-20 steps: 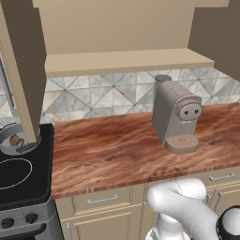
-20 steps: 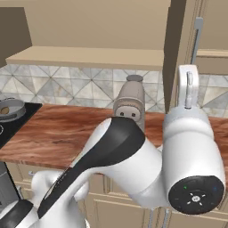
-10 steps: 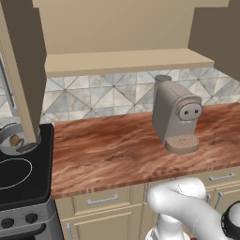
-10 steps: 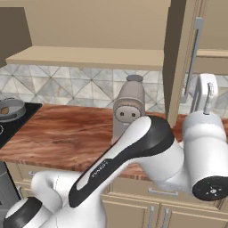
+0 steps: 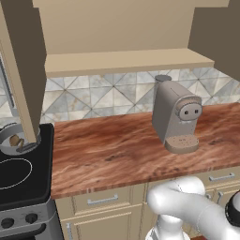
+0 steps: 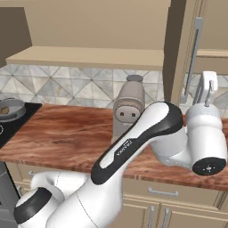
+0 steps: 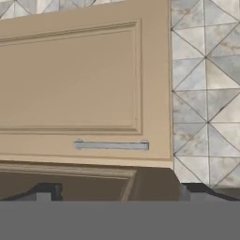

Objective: Open the cabinet and move the ladle to the pot. Then close the cabinet.

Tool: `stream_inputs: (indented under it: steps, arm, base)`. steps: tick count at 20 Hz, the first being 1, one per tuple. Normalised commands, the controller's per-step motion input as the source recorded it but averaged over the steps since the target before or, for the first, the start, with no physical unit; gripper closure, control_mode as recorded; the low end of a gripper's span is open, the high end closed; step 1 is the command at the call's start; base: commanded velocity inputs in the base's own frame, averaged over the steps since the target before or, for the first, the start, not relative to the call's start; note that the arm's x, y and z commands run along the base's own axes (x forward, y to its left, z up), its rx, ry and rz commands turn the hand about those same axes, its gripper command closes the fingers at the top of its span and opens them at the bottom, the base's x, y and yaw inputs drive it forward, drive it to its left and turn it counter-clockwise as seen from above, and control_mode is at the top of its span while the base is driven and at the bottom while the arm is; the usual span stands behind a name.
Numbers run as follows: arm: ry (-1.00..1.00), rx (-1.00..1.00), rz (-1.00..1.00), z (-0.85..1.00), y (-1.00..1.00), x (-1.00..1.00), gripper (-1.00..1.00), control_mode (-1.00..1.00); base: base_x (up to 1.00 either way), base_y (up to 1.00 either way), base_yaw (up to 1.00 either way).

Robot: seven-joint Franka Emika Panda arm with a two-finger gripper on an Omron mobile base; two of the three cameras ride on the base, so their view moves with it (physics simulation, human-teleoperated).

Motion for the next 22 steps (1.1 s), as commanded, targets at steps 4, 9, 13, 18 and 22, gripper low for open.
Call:
stream_inputs:
  steps: [4,9,13,18,22]
  arm:
    - [-0.10,0.05,0.06,-0.13,-0.14,0.22,-1.00,-1.00]
    - [-0.10,0.11,0.12,-0.04,-0.32,-0.13,-1.00,-1.00]
    - [-0.13,0.17,0.22,0.00,0.80,-0.41,-1.00,-1.00]
    - [-0.16,0.15,0.26,0.00,0.89,-0.39,-1.00,-1.00]
    - [-0.16,0.12,0.24,0.02,1.00,-0.01,-1.00,-1.00]
  base:
    - [0.00,0.00,0.00]
    - [0.00,0.00,0.00]
    - [0.00,0.00,0.00]
    - [0.00,0.00,0.00]
    - [0.00,0.00,0.00]
